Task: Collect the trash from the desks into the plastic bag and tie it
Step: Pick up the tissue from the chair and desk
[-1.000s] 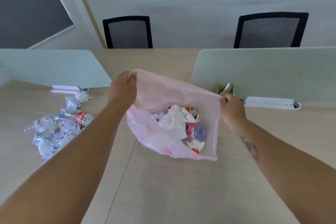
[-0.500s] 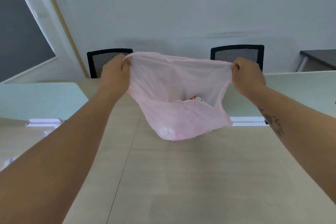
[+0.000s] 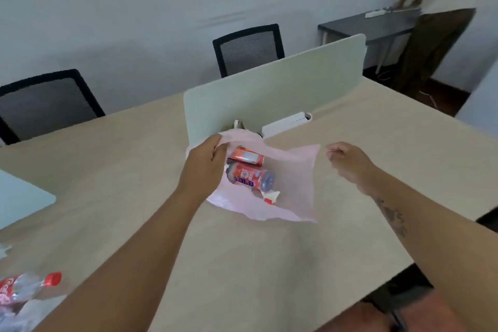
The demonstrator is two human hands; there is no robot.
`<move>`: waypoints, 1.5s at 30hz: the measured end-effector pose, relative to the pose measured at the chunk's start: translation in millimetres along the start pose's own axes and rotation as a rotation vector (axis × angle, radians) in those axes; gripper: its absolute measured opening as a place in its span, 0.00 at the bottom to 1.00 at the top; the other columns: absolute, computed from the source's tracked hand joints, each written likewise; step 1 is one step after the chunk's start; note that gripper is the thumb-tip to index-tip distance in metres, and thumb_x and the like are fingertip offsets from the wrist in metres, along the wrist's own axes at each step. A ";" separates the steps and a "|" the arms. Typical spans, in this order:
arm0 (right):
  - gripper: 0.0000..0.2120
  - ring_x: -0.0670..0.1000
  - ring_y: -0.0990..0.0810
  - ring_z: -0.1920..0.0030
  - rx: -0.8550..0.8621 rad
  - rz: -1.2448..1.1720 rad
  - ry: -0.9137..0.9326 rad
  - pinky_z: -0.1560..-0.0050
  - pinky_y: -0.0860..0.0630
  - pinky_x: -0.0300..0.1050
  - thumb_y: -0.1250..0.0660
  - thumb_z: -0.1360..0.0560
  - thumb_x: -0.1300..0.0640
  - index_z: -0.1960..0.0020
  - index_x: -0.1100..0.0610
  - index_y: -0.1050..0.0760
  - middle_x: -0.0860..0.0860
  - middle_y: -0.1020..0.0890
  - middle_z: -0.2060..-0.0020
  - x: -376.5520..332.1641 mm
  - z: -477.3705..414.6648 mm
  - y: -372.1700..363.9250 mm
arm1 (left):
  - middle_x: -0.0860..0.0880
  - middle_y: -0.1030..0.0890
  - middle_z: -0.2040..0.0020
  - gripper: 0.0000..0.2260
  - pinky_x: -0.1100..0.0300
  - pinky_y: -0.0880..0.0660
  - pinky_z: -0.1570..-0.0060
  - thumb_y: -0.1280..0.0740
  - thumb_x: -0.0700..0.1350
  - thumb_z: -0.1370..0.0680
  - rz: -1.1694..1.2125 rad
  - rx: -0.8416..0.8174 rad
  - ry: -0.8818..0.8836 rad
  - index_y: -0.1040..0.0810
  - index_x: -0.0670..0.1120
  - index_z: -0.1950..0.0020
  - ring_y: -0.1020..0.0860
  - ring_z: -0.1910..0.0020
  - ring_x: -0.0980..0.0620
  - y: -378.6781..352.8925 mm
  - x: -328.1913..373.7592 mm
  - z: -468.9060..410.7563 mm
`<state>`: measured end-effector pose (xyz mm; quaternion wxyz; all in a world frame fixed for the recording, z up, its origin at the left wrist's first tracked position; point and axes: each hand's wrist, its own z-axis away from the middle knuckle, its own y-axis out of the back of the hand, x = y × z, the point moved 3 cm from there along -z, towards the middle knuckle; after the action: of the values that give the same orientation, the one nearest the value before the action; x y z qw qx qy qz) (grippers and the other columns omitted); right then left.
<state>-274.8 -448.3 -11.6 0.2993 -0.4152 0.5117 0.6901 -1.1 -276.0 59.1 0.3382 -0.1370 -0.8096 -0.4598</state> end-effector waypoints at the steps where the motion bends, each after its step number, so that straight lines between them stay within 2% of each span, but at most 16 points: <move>1: 0.13 0.51 0.25 0.50 0.024 0.068 -0.002 0.56 0.30 0.41 0.37 0.21 0.57 0.38 0.55 0.24 0.52 0.23 0.48 11.0 19.6 8.9 | 0.54 0.25 0.67 0.11 0.64 0.34 0.68 0.43 0.47 0.20 0.027 -0.050 0.003 0.29 0.52 0.62 0.30 0.68 0.53 -10.9 1.4 6.0; 3: 0.15 0.51 0.25 0.44 0.053 0.271 -0.009 0.48 0.30 0.43 0.37 0.21 0.53 0.35 0.53 0.26 0.50 0.22 0.43 32.4 61.4 27.0 | 0.54 0.22 0.63 0.09 0.56 0.28 0.61 0.43 0.48 0.20 0.027 -0.141 -0.015 0.25 0.50 0.55 0.26 0.63 0.50 -34.0 3.9 18.4; 6: 0.17 0.52 0.24 0.39 0.117 0.822 -0.032 0.38 0.31 0.50 0.41 0.21 0.45 0.34 0.47 0.27 0.46 0.22 0.39 65.3 128.4 49.6 | 0.54 0.21 0.57 0.06 0.52 0.26 0.57 0.43 0.49 0.21 -0.025 -0.294 -0.076 0.26 0.52 0.50 0.23 0.57 0.46 -71.6 4.8 45.4; 8: 0.18 0.53 0.24 0.40 0.183 1.056 -0.062 0.33 0.35 0.54 0.43 0.22 0.41 0.36 0.45 0.25 0.46 0.20 0.40 84.2 163.4 62.3 | 0.52 0.22 0.45 0.10 0.50 0.25 0.51 0.41 0.52 0.20 -0.128 -0.406 -0.135 0.28 0.54 0.40 0.23 0.48 0.45 -96.1 3.0 66.2; 12: 0.20 0.53 0.31 0.34 0.000 1.221 -0.279 0.26 0.50 0.61 0.46 0.23 0.37 0.38 0.42 0.24 0.46 0.22 0.39 133.4 210.4 79.7 | 0.46 0.36 0.25 0.28 0.46 0.32 0.36 0.39 0.60 0.21 -0.504 -0.532 -0.256 0.41 0.54 0.23 0.33 0.32 0.41 -132.3 -17.6 113.0; 15: 0.21 0.52 0.34 0.31 0.036 1.383 -0.188 0.26 0.54 0.60 0.44 0.23 0.40 0.33 0.42 0.28 0.44 0.26 0.35 157.2 232.0 84.2 | 0.48 0.56 0.19 0.33 0.41 0.49 0.26 0.44 0.63 0.21 -0.652 -0.583 -0.313 0.53 0.56 0.20 0.51 0.22 0.41 -149.1 -43.6 151.8; 17: 0.22 0.52 0.33 0.32 0.116 1.421 -0.135 0.26 0.51 0.58 0.42 0.22 0.43 0.29 0.44 0.32 0.46 0.26 0.36 164.7 235.0 89.7 | 0.48 0.63 0.20 0.34 0.40 0.56 0.26 0.45 0.64 0.21 -0.652 -0.605 -0.350 0.56 0.57 0.20 0.57 0.21 0.41 -159.8 -55.6 177.0; 19: 0.20 0.53 0.32 0.33 0.151 1.457 -0.136 0.26 0.50 0.58 0.41 0.22 0.46 0.31 0.48 0.30 0.49 0.26 0.37 170.9 238.5 97.8 | 0.48 0.67 0.21 0.32 0.42 0.58 0.26 0.48 0.65 0.21 -0.640 -0.678 -0.354 0.59 0.59 0.22 0.60 0.22 0.41 -172.1 -60.9 200.6; 24: 0.18 0.55 0.30 0.36 0.207 1.496 -0.162 0.25 0.50 0.58 0.35 0.26 0.58 0.37 0.53 0.27 0.51 0.26 0.40 191.3 266.1 122.1 | 0.50 0.59 0.19 0.27 0.45 0.50 0.25 0.53 0.65 0.19 -0.637 -0.927 -0.289 0.55 0.62 0.21 0.56 0.21 0.41 -204.3 -64.5 241.5; 27: 0.18 0.57 0.29 0.39 0.250 1.493 -0.177 0.25 0.49 0.58 0.34 0.29 0.63 0.40 0.55 0.25 0.52 0.25 0.44 205.5 283.5 145.3 | 0.48 0.58 0.19 0.29 0.42 0.51 0.25 0.56 0.66 0.21 -0.670 -0.893 -0.276 0.56 0.61 0.21 0.55 0.21 0.40 -208.7 -61.3 249.1; 30: 0.19 0.59 0.28 0.40 0.267 1.491 -0.162 0.25 0.49 0.61 0.31 0.32 0.66 0.42 0.55 0.23 0.54 0.25 0.46 225.3 300.7 172.9 | 0.46 0.57 0.19 0.39 0.42 0.51 0.26 0.69 0.71 0.30 -0.686 -0.896 -0.325 0.56 0.58 0.20 0.54 0.21 0.39 -214.9 -46.9 247.9; 31: 0.19 0.60 0.28 0.40 0.278 1.484 -0.147 0.25 0.49 0.63 0.29 0.33 0.66 0.43 0.56 0.21 0.55 0.24 0.47 232.1 305.8 183.4 | 0.46 0.57 0.19 0.40 0.42 0.51 0.26 0.70 0.71 0.30 -0.687 -0.898 -0.336 0.57 0.58 0.20 0.54 0.21 0.39 -220.0 -41.1 246.6; 35: 0.15 0.62 0.29 0.37 0.359 1.442 -0.111 0.26 0.50 0.66 0.25 0.31 0.59 0.45 0.57 0.19 0.56 0.23 0.47 260.3 321.1 223.2 | 0.47 0.57 0.19 0.31 0.41 0.48 0.25 0.53 0.65 0.20 -0.687 -0.916 -0.368 0.57 0.57 0.20 0.53 0.22 0.38 -254.3 -12.6 241.5; 40: 0.10 0.65 0.31 0.31 0.526 1.413 0.018 0.25 0.49 0.66 0.28 0.27 0.54 0.53 0.61 0.19 0.61 0.22 0.43 294.2 328.3 258.8 | 0.47 0.51 0.19 0.33 0.42 0.44 0.28 0.61 0.69 0.23 -0.672 -0.901 -0.465 0.50 0.58 0.20 0.47 0.23 0.35 -298.2 37.2 239.7; 43: 0.07 0.64 0.26 0.35 0.489 1.357 0.171 0.27 0.40 0.62 0.31 0.26 0.55 0.56 0.59 0.21 0.60 0.21 0.45 315.9 311.2 255.1 | 0.48 0.52 0.19 0.30 0.43 0.45 0.27 0.53 0.66 0.21 -0.673 -0.911 -0.455 0.52 0.58 0.20 0.49 0.23 0.35 -331.2 62.6 239.2; 45: 0.09 0.63 0.24 0.38 0.383 1.277 0.172 0.33 0.32 0.60 0.28 0.29 0.55 0.54 0.59 0.20 0.60 0.20 0.46 329.5 291.4 248.3 | 0.47 0.51 0.19 0.31 0.44 0.45 0.27 0.48 0.64 0.20 -0.672 -0.910 -0.478 0.51 0.56 0.20 0.48 0.23 0.36 -351.1 84.4 239.5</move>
<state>-717.5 -247.8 -149.3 -0.1411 -0.0241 0.7923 0.5931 -351.1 -272.4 -196.2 -0.1085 -0.1043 -0.5844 -0.7974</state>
